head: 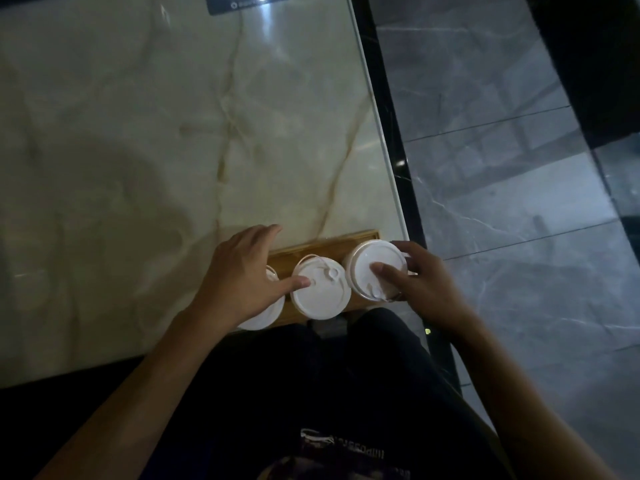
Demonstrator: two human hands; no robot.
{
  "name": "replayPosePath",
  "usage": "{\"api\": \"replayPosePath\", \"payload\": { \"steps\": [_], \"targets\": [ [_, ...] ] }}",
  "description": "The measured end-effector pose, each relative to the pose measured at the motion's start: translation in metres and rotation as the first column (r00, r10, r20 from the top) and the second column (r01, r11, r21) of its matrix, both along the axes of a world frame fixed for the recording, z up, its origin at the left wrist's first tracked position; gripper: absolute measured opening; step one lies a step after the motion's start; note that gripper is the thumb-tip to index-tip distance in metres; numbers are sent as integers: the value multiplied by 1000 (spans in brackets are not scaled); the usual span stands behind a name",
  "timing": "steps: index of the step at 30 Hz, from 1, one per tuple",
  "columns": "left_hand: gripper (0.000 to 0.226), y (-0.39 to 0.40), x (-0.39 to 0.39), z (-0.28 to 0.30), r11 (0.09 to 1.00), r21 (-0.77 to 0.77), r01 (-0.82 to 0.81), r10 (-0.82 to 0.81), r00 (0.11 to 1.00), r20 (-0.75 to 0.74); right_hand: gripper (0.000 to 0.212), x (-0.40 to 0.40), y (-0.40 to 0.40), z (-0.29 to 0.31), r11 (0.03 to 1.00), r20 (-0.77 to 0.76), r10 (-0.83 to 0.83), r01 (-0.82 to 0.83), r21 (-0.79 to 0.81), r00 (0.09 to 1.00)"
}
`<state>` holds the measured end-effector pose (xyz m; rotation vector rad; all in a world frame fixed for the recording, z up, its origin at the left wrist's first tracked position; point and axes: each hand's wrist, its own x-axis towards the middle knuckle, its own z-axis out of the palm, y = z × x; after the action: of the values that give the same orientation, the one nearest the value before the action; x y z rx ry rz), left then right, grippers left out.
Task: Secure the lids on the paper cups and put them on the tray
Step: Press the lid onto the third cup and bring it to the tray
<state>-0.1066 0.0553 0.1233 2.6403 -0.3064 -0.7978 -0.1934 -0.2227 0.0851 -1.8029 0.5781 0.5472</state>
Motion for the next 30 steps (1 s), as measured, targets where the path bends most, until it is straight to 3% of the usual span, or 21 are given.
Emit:
{"api": "replayPosePath", "payload": {
  "steps": [4,9,17,23,30],
  "targets": [
    [94,3,-6,-2,1000,24,-6,5,1000,29,78,-1,5,1,999,19,30,-29,-43,999],
    [92,5,-11,-4,999,24,-36,35,999,32,69,-4,6,2,996,32,35,-33,-80,999],
    [84,8,-16,-4,998,-3,-68,68,997,31,82,-5,15,8,996,11,-19,20,-91,1000],
    [74,11,-20,-5,993,-28,-115,114,993,-17,91,-6,20,8,993,6,-42,43,-112,999],
    [68,12,-24,-10,986,-49,-158,153,985,-80,86,-6,19,1,995,8,-20,21,-101,1000]
  ]
}}
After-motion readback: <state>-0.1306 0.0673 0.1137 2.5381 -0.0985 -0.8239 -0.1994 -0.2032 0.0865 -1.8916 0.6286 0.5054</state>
